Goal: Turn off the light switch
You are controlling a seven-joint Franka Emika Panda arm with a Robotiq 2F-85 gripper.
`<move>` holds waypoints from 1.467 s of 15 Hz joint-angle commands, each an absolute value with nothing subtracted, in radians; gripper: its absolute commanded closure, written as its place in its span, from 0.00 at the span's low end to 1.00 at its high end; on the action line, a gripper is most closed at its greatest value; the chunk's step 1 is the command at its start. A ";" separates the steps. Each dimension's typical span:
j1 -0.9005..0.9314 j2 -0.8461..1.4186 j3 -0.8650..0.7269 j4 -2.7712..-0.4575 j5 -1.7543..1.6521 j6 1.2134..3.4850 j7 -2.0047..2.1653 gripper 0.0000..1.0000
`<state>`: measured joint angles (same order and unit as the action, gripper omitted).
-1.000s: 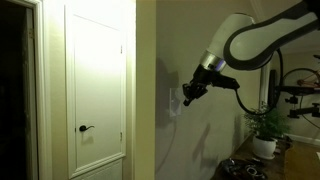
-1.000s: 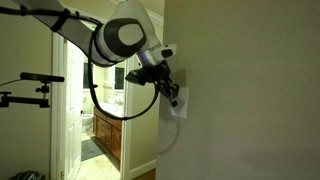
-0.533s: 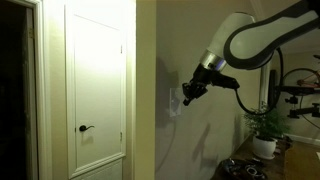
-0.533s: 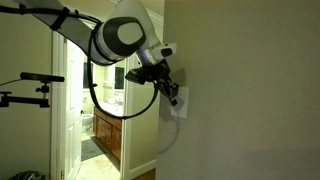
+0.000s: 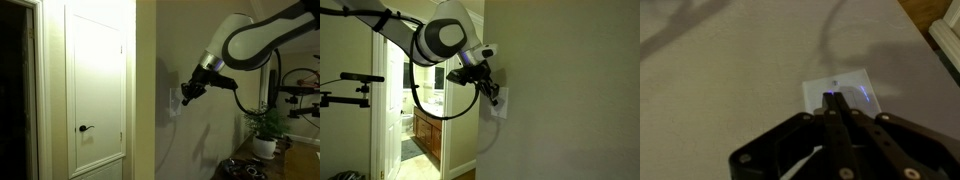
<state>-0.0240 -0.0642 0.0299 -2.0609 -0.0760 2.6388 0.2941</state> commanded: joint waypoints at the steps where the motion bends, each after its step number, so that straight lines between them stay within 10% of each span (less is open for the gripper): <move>1: -0.017 -0.036 0.024 -2.033 -0.050 2.663 0.289 0.95; 22: -0.022 0.016 0.008 -1.984 -0.058 2.688 0.287 0.95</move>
